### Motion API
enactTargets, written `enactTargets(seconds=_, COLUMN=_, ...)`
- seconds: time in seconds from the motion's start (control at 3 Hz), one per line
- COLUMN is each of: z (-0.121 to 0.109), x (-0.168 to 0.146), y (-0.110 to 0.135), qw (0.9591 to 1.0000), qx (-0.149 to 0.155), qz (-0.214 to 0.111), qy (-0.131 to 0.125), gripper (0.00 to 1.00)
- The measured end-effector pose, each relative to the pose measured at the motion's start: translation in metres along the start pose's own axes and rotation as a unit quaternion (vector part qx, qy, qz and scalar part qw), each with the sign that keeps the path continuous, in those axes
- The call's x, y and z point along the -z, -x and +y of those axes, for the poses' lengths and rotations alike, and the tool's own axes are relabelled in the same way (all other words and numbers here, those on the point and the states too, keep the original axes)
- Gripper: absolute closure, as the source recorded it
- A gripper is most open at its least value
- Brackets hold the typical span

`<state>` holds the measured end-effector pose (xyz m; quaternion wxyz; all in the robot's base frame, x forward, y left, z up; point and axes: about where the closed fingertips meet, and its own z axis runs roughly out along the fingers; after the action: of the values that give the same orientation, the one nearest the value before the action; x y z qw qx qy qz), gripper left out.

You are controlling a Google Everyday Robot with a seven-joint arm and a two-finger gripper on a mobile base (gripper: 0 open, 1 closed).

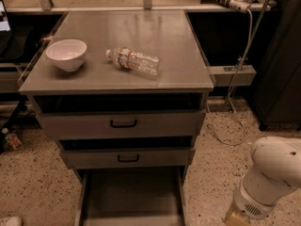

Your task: Close bottom drawer

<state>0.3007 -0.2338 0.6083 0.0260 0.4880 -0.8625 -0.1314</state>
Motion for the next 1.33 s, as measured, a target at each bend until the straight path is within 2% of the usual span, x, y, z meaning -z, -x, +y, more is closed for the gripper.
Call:
enactTargets(seconds=0.33, z=-0.007, x=-0.052, y=-0.004, qw=0.9994, qx=-0.025, qz=-0.011, qy=0.023, gripper=1.00)
enactTargets(seconds=1.0, z=-0.031, x=-0.156, y=0.014, qw=0.9937, qx=-0.065, qz=-0.045, qy=0.079, gripper=1.00)
enactTargets(seconds=1.33, z=-0.027, x=-0.165, y=0.012, qw=0.9928, qx=-0.066, qz=-0.044, qy=0.090, gripper=1.00)
